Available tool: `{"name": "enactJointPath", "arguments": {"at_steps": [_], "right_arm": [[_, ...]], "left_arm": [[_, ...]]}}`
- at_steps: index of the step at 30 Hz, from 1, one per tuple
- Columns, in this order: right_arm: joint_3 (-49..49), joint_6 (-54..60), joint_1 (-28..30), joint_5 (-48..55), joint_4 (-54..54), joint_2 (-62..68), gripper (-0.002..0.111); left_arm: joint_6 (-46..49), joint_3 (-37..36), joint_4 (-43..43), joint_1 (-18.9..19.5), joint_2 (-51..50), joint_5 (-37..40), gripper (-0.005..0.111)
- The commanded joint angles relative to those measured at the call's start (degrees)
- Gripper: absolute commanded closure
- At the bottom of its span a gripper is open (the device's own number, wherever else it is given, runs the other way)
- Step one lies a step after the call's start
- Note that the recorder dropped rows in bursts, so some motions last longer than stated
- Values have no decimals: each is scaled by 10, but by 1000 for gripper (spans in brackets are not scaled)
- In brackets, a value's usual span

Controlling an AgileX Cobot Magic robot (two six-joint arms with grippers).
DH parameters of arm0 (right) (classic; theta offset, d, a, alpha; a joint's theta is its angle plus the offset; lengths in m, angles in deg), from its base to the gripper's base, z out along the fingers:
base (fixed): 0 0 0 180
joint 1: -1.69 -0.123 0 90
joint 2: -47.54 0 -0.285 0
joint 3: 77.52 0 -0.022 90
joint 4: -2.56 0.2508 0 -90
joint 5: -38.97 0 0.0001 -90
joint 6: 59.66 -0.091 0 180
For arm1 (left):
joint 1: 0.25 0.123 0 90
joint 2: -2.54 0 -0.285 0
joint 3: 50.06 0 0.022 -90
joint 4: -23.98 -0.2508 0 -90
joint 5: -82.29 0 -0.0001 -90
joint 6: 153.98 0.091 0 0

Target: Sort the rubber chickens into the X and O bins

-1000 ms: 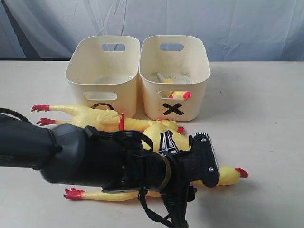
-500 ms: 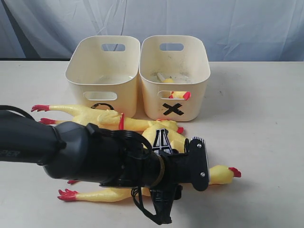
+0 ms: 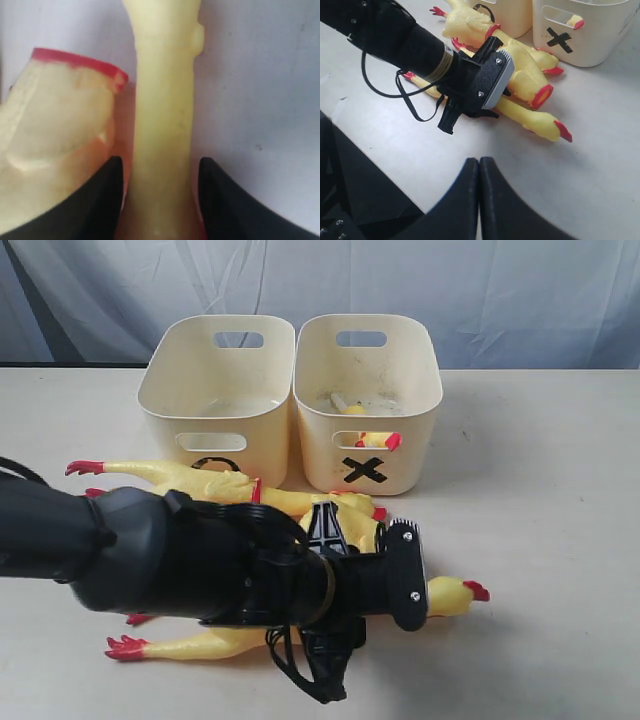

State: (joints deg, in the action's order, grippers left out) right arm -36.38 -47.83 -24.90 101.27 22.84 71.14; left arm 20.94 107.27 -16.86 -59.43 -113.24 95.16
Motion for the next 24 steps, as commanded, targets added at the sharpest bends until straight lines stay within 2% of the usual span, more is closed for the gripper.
{"name": "enactJointPath", "arguments": {"at_steps": [1, 5, 8, 15, 24], "right_arm": [[1, 0, 1, -7, -3, -3, 109], [1, 0, 1, -7, -3, -3, 109], [1, 1, 1, -7, -3, -3, 109], [1, 1, 1, -7, -3, -3, 109], [1, 1, 1, -7, -3, -3, 109]], "left_arm": [[-3, -2, 17, 2, 53, 27, 98], [4, -2, 53, 0, 89, 39, 98], [29, -2, 69, -9, 109, 79, 98], [83, -2, 68, -50, 140, 188, 98], [88, 11, 65, -61, 180, 253, 98]]}}
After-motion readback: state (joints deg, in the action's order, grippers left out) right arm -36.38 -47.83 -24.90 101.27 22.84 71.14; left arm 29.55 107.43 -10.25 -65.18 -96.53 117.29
